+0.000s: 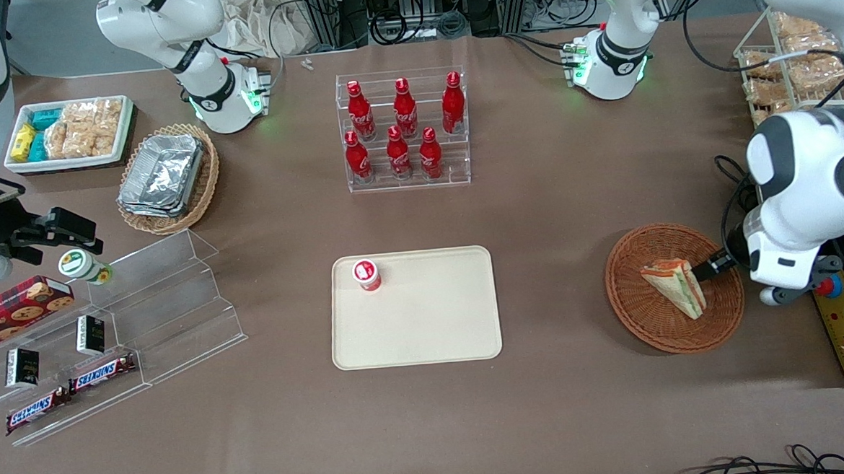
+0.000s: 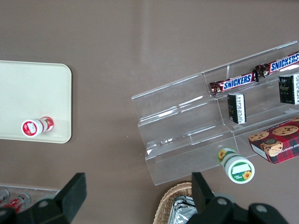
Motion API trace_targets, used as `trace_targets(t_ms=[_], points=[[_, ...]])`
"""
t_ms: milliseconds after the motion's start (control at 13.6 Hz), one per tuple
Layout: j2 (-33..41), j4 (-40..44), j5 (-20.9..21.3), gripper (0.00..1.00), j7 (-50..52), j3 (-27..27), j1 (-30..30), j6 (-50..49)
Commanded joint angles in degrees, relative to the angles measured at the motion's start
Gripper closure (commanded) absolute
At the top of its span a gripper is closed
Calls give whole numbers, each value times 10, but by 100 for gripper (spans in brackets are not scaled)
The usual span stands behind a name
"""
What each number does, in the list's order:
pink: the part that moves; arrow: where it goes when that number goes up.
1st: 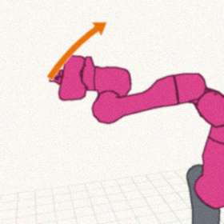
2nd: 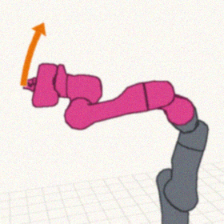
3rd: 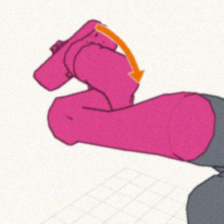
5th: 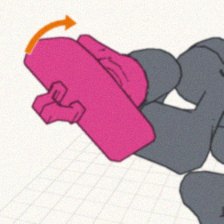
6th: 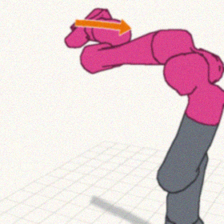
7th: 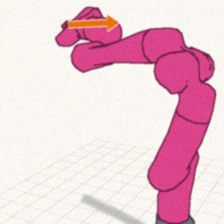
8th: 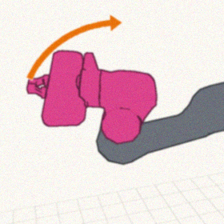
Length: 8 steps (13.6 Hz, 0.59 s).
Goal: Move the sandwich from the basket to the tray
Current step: 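Lower the open left gripper over the wrapped sandwich and close on it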
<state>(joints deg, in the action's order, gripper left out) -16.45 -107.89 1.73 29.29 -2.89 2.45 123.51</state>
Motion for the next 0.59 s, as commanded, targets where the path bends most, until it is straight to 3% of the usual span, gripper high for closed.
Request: trace_targets(t_ms=[0,516], points=[[-32,0,-4,0,47,1,2,36],[-74,-49,-4,0,73,1,-2,136]])
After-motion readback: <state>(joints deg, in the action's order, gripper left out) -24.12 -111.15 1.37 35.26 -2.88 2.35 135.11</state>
